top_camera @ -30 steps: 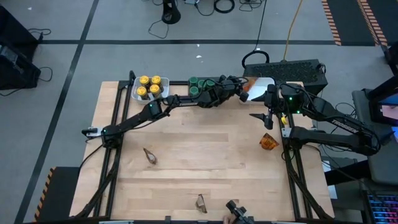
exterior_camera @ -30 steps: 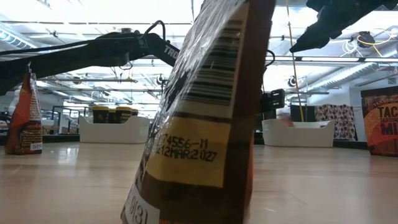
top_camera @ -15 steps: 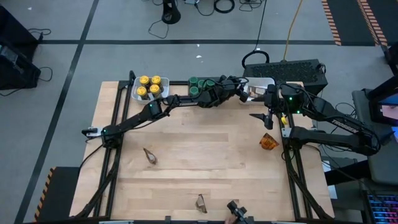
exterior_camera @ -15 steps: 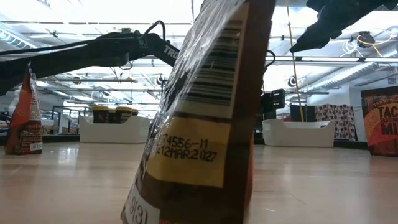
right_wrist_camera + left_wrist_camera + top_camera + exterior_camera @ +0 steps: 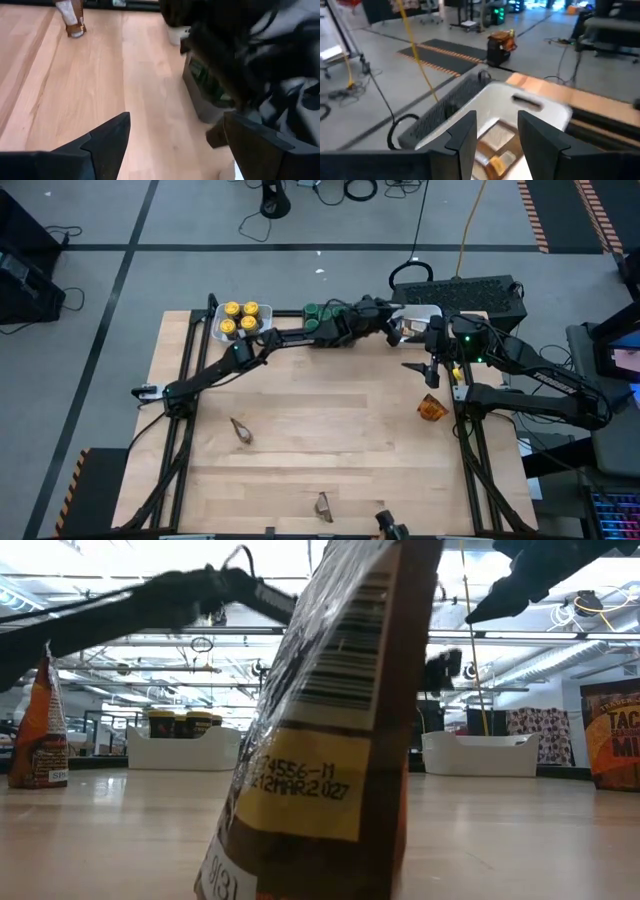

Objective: Sort spices by type
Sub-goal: Put the top center orange seasoning pack into the right white bin

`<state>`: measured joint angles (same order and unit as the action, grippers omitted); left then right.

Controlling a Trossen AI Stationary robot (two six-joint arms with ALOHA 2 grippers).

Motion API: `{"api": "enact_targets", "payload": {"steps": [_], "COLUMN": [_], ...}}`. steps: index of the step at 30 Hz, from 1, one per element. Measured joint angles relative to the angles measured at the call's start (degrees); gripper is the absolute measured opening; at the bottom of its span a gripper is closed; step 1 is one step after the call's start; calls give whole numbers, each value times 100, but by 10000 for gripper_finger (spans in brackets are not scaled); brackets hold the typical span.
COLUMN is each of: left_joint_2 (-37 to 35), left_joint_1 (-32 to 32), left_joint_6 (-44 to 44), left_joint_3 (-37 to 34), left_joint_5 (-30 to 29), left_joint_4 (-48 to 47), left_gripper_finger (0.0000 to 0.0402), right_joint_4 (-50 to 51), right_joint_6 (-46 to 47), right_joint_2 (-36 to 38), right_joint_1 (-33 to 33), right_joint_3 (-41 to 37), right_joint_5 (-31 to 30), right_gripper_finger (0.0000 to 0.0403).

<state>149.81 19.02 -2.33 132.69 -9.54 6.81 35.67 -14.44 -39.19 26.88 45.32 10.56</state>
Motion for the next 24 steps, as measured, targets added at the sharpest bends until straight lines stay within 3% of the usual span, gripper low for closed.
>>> {"api": "enact_targets", "payload": {"steps": [7,14,19,24], "left_joint_2": [-999,-2323,-3067,-3553], "left_joint_1": [-109,10,109,-54], "left_joint_6": [1043,1726,1543,1361], "left_joint_3": [3,12,8,-248], "left_joint_5": [51,56,294,416], "left_joint_4": [-1628,-3882,-5081,-5591], "left_gripper_finger": [146,131,116,100], "right_joint_4": [-450,-507,-149,658], "right_joint_6": [59,-16,-48,-169], "right_joint_2": [-2,-173,-936,-2138], "right_joint_1": [-1,54,368,1000], "right_joint_3": [0,15,512,1404], "right_joint_5": [-112,-1704,-1787,-1800], "right_gripper_finger": [302,302,302,302]}}
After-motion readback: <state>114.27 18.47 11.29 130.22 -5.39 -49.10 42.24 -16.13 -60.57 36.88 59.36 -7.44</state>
